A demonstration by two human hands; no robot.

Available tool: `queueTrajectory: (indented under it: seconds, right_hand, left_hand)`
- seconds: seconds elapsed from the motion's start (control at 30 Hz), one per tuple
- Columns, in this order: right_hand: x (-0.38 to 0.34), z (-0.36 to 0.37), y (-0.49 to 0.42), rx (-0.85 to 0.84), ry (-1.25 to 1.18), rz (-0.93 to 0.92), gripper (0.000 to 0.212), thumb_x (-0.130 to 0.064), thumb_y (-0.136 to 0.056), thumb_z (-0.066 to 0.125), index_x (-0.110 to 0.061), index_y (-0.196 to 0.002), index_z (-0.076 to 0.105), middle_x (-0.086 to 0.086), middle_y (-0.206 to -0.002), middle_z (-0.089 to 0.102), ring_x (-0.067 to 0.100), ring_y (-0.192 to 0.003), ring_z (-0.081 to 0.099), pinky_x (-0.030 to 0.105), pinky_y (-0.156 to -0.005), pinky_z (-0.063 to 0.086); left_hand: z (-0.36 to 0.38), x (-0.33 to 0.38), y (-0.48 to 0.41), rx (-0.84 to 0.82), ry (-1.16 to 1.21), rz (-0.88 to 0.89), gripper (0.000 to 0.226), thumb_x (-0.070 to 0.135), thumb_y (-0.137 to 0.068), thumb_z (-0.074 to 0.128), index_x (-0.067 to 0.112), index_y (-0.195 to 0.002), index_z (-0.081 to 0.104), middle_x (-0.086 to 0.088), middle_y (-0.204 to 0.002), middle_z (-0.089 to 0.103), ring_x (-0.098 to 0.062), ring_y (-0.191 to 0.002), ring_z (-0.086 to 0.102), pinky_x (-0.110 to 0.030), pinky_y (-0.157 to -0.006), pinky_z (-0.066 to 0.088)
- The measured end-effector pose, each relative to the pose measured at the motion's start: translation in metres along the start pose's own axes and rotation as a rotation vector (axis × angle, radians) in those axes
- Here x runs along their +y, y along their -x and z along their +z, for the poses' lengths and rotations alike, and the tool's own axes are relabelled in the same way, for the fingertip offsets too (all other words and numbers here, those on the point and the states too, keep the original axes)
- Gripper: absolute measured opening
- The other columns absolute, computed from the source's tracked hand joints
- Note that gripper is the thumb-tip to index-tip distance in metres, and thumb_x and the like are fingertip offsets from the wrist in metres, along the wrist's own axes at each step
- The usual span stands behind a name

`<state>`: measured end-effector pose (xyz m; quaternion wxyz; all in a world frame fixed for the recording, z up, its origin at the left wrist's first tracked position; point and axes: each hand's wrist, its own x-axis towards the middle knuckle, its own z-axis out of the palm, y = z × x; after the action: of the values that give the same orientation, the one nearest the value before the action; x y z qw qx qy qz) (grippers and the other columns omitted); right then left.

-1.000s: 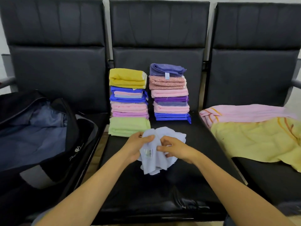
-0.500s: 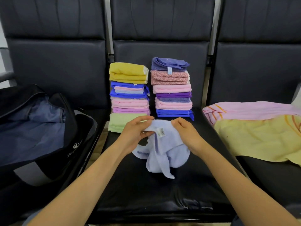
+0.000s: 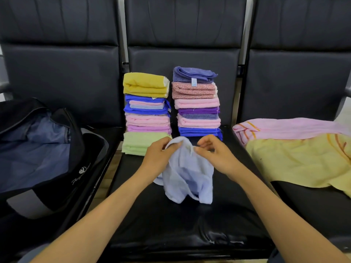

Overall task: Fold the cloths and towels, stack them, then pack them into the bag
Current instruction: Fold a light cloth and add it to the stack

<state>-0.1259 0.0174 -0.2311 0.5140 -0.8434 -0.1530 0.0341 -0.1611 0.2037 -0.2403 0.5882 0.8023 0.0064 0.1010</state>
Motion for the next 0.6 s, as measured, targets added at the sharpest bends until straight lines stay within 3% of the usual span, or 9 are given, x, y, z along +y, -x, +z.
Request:
queueTrajectory:
  seconds: [0.1,0.17,0.23,0.33,0.43,0.5,0.6]
  right_hand:
    - [-0.009,0.008,0.008,-0.254,-0.147,0.020,0.037,-0.035,-0.082,0.070,-0.012,-0.108,0.058,0.006,-0.106,0.064,0.017,-0.094,0.064,0.031,-0.082,0.054]
    - [-0.008,0.010,0.006,-0.245,-0.004,-0.045,0.027,-0.023,-0.087,0.067,-0.007,-0.107,0.059,0.014,-0.103,0.063,0.025,-0.092,0.063,0.037,-0.082,0.055]
    - [-0.004,0.008,0.003,-0.182,-0.016,-0.030,0.016,-0.015,-0.094,0.058,-0.004,-0.106,0.059,0.018,-0.103,0.062,0.027,-0.093,0.061,0.040,-0.087,0.053]
    - [-0.005,-0.002,0.000,-0.115,-0.456,0.118,0.012,-0.008,-0.096,0.050,-0.006,-0.102,0.059,0.011,-0.095,0.062,0.021,-0.090,0.060,0.038,-0.085,0.050]
    - [-0.008,-0.017,-0.001,0.022,-0.845,0.239,0.020,-0.003,-0.088,0.050,-0.010,-0.070,0.055,0.006,-0.064,0.052,0.016,-0.063,0.051,0.030,-0.059,0.042]
    - [-0.007,-0.026,-0.002,0.118,-0.754,0.313,0.026,-0.007,-0.077,0.051,-0.015,-0.054,0.044,0.001,-0.054,0.041,0.013,-0.052,0.039,0.028,-0.052,0.030]
    - [0.003,-0.036,-0.002,-0.061,-0.123,0.313,0.015,-0.018,-0.077,0.053,-0.019,-0.062,0.052,0.000,-0.065,0.052,0.013,-0.060,0.043,0.027,-0.057,0.032]
  left_hand:
    - [0.007,0.002,0.003,-0.058,-0.011,-0.006,0.021,0.028,-0.088,0.066,0.015,-0.073,0.061,0.010,-0.063,0.054,-0.006,-0.063,0.048,-0.020,-0.064,0.038]
    - [0.005,0.004,0.003,-0.069,0.065,-0.036,0.018,0.029,-0.086,0.069,0.013,-0.078,0.065,0.005,-0.068,0.059,-0.009,-0.068,0.054,-0.025,-0.069,0.042]
    - [0.000,0.006,0.003,-0.101,0.105,-0.035,0.010,0.024,-0.084,0.072,0.015,-0.084,0.067,0.004,-0.076,0.063,-0.010,-0.074,0.058,-0.026,-0.074,0.045]
    - [-0.009,0.001,0.001,-0.191,-0.243,-0.040,0.009,0.018,-0.085,0.069,0.015,-0.091,0.063,0.000,-0.087,0.061,-0.016,-0.081,0.056,-0.023,-0.070,0.042]
    - [-0.018,-0.010,0.002,-0.252,-0.583,-0.143,0.016,0.020,-0.094,0.055,0.015,-0.078,0.053,-0.002,-0.076,0.053,-0.018,-0.071,0.048,-0.025,-0.057,0.032]
    - [-0.025,-0.013,0.001,-0.220,-0.464,-0.210,0.019,0.022,-0.098,0.049,0.015,-0.081,0.054,-0.003,-0.078,0.054,-0.016,-0.072,0.048,-0.026,-0.060,0.033]
    - [-0.028,-0.002,0.002,-0.154,-0.047,-0.246,0.013,0.017,-0.098,0.050,0.012,-0.092,0.060,-0.005,-0.086,0.064,-0.017,-0.083,0.056,-0.025,-0.069,0.044]
